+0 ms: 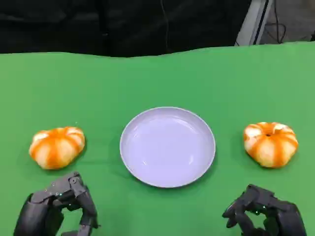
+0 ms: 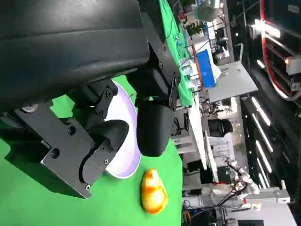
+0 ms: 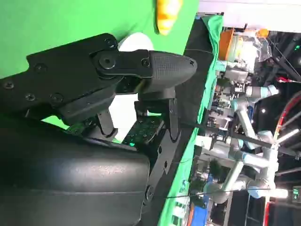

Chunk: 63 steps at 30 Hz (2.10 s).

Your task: Grasp the bread from the table and place it into the plate.

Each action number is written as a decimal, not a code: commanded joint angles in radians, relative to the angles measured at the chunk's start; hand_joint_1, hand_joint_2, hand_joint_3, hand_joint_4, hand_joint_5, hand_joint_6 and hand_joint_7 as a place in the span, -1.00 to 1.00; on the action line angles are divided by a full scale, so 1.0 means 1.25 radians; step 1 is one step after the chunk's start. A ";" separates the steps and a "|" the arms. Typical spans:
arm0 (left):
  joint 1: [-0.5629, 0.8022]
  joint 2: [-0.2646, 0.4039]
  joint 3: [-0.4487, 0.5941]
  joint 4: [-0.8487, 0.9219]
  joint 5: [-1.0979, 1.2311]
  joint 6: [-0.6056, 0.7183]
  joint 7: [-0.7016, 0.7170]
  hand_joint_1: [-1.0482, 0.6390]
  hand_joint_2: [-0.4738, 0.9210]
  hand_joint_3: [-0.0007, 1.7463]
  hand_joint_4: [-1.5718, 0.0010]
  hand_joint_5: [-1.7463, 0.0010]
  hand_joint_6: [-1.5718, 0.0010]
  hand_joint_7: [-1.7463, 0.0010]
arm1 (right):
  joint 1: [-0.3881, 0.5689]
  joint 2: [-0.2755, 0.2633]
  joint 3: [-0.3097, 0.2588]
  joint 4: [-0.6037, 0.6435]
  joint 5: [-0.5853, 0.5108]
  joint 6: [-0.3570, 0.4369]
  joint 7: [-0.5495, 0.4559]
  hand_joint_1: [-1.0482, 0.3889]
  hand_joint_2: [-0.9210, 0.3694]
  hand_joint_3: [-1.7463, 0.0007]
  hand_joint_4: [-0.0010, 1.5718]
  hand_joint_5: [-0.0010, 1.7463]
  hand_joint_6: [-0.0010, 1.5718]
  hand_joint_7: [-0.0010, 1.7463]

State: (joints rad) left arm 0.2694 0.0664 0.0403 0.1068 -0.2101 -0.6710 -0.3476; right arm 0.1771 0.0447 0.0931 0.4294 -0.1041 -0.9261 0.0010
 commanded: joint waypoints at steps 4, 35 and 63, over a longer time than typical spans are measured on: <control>0.000 0.008 0.004 0.004 0.000 -0.008 -0.003 0.22 0.21 0.67 -0.14 -1.00 -0.02 -0.84 | 0.001 -0.007 -0.006 -0.001 0.010 0.005 0.000 -0.52 -0.95 0.46 0.11 0.72 0.17 0.34; -0.144 0.231 0.044 -0.056 0.338 0.154 0.088 -0.31 1.00 -0.89 0.50 0.34 0.33 0.90 | 0.000 0.008 -0.002 -0.007 0.002 0.007 -0.007 -0.49 -0.93 0.41 0.13 0.70 0.17 0.34; -0.600 0.260 -0.233 0.592 0.770 0.310 0.530 -0.44 1.00 -0.78 0.55 0.67 0.39 0.99 | 0.017 0.004 0.002 -0.023 0.010 0.014 0.003 -0.51 -0.88 0.38 0.13 0.70 0.18 0.34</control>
State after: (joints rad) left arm -0.4367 0.3927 -0.2230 0.7574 0.7461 -0.2965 0.2778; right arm 0.1868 0.0614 0.1013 0.4117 -0.1038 -0.9116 0.0035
